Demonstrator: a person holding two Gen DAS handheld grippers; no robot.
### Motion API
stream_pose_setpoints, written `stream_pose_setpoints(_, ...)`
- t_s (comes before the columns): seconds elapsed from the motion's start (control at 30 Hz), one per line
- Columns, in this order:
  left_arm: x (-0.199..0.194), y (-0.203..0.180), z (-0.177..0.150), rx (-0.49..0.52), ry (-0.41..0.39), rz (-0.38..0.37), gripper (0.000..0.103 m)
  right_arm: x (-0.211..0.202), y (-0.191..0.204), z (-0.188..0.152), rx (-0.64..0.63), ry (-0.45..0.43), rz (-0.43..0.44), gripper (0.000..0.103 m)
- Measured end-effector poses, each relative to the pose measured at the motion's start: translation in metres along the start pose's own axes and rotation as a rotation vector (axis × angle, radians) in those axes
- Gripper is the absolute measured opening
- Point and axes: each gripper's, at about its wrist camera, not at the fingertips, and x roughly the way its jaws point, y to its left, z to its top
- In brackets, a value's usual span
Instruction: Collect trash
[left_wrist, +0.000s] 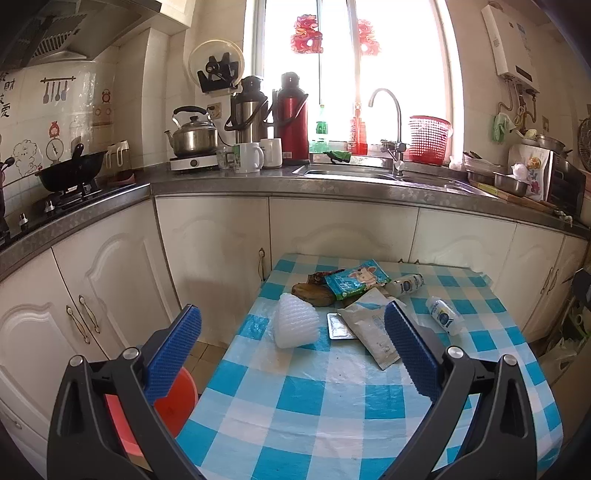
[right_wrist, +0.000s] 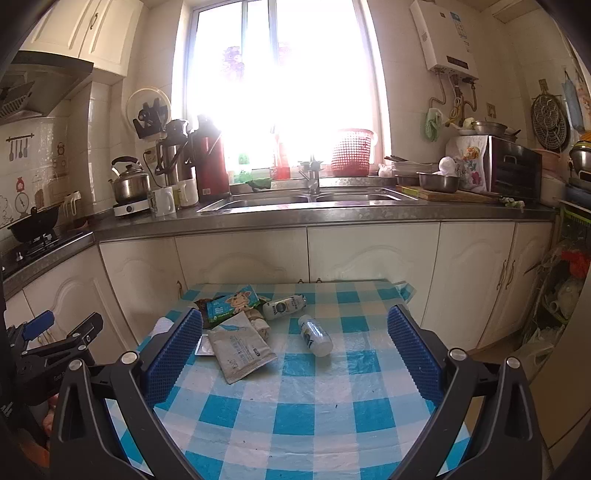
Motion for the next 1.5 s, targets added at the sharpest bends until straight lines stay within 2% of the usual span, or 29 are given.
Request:
stream_pose_setpoints(0.2,0.012,0.01,-0.007,-0.041,0.011,-0.018,0.1,0.017,-0.002,-0.01,-0.01,0.004,0.031,0.099)
stream_pose_setpoints(0.4,0.029,0.015,-0.013,-0.017,0.019,-0.023,0.1,0.034,-0.002,-0.022,-0.045,-0.002,0.062,0.099)
stream_pose_setpoints(0.5,0.042,0.021,-0.017,-0.005,0.053,-0.041,0.1,0.052,-0.004,-0.031,-0.03,0.056,0.119,0.099)
stream_pose_setpoints(0.73,0.108,0.044,-0.03,-0.095,0.258,-0.174,0.1,0.112,-0.002,-0.054,0.032,0.278,0.245,0.099)
stream_pose_setpoints(0.93,0.161,0.034,-0.04,-0.05,0.346,-0.214,0.098,0.161,0.023,-0.067,-0.042,0.392,0.33,0.099)
stream_pose_setpoints(1.03,0.189,0.029,-0.043,-0.04,0.388,-0.217,0.089,0.19,0.036,-0.069,-0.068,0.44,0.363,0.099)
stream_pose_setpoints(1.1,0.208,0.029,-0.044,-0.062,0.426,-0.21,0.075,0.207,0.042,-0.069,-0.081,0.463,0.383,0.098)
stream_pose_setpoints(1.2,0.228,0.026,-0.048,-0.054,0.458,-0.191,0.07,0.23,0.054,-0.065,-0.12,0.483,0.396,0.098)
stream_pose_setpoints(1.43,0.252,0.018,-0.05,-0.044,0.478,-0.218,0.068,0.273,0.083,-0.067,-0.269,0.524,0.385,0.097)
stream_pose_setpoints(1.5,0.256,0.018,-0.05,-0.041,0.482,-0.218,0.063,0.283,0.087,-0.069,-0.306,0.537,0.367,0.097)
